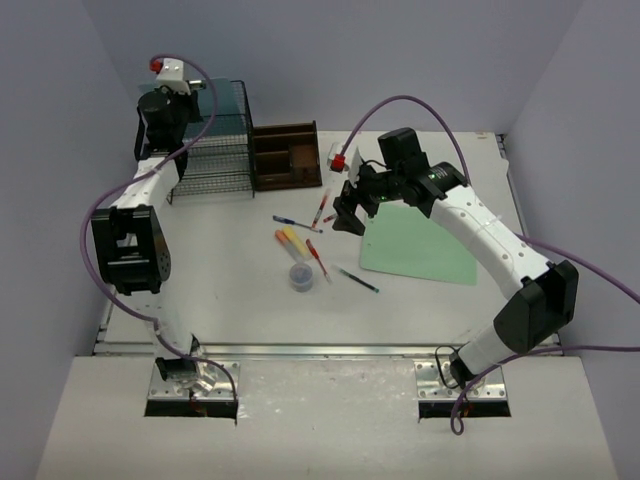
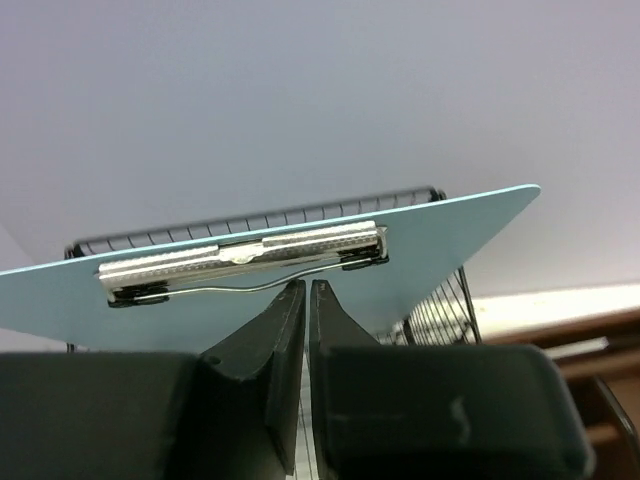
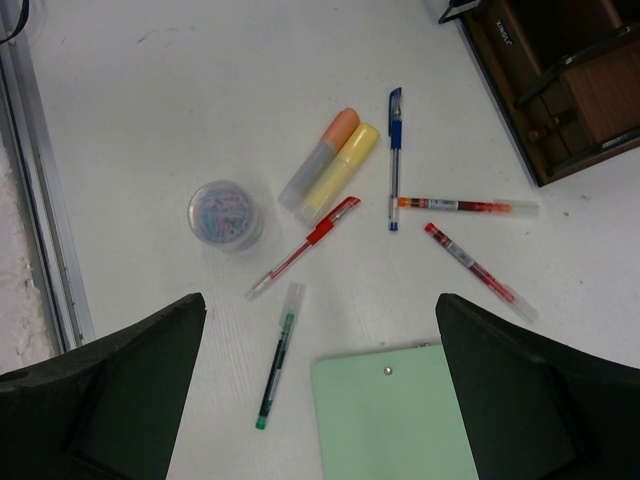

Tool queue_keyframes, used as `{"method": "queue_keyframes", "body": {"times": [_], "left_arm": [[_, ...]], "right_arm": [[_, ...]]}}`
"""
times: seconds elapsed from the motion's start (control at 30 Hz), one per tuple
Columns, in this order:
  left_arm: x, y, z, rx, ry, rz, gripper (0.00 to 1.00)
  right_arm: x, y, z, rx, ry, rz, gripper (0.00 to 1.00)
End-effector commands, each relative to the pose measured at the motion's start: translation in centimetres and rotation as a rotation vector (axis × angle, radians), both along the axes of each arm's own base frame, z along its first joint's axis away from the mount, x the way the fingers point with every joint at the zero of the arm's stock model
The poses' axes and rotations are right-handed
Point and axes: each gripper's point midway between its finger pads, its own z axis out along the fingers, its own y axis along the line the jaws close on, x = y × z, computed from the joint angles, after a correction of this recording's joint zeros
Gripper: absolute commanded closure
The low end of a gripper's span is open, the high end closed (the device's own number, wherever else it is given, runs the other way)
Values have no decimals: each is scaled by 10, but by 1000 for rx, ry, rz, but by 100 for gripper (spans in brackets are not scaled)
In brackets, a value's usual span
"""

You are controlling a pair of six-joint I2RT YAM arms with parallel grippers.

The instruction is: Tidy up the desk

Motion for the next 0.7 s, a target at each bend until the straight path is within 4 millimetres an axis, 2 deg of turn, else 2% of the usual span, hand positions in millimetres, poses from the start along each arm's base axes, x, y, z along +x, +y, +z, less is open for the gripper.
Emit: {"method": "queue_keyframes", "body": {"times": [0.0,0.17,0.23,0.33,0.5,0.67], "left_arm": [[23,13,67,26,-211,61,94],[33,8,76,26,-268,34,88],[38,7,71,26,-262,29,86],[49,11,67,34,-261,42,81],[62,16,65,53,-274,62,79],[70,18,73,50,-314,71,70]], "right_arm": [[8,3,11,33,-30,-3,1],[7,2,9,33,-22,-2,1],[8,2,9,32,-22,-2,1],[8,2,8,31,-21,-3,1],[8,1,7,27,-18,-4,1],[9,2,4,26,-9,-1,1]]}}
